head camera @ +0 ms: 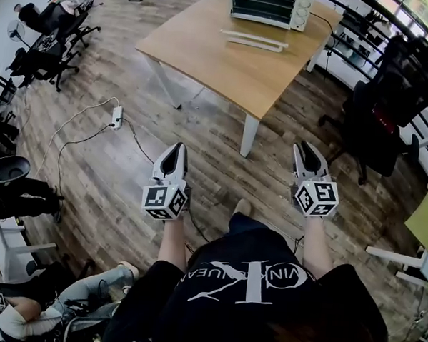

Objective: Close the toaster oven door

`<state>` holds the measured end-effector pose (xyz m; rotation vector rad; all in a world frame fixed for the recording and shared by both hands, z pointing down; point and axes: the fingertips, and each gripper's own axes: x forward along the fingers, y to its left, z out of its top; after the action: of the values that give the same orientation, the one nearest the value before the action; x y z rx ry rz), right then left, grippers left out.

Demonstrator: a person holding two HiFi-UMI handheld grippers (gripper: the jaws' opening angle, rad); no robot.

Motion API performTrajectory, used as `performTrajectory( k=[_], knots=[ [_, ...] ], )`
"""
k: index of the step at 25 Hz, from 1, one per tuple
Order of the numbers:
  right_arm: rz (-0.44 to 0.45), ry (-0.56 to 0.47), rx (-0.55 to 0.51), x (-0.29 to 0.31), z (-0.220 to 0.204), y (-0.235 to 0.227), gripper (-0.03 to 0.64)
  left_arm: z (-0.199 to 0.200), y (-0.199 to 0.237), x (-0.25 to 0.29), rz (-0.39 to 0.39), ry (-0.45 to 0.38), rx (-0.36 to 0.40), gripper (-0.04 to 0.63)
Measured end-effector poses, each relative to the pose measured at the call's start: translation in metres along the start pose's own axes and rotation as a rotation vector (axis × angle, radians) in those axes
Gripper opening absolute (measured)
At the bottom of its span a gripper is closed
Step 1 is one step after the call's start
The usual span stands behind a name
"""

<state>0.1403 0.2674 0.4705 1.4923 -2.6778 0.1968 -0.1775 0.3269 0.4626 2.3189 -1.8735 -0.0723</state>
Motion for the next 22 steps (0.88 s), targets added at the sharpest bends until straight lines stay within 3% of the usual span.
performTrajectory(
  k=[10,22],
  knots=[
    [-0.038,-0.015,0.023,0.062,0.007,-0.054,0.06,0.015,0.006,0.101,-0.05,-0.018,0.018,0.012],
    [-0.033,0.019,0.034,0.098,-0.003,-0.07,0.06,0.008,0.013,0.155,-0.083,0.021,0.024,0.012]
  ],
)
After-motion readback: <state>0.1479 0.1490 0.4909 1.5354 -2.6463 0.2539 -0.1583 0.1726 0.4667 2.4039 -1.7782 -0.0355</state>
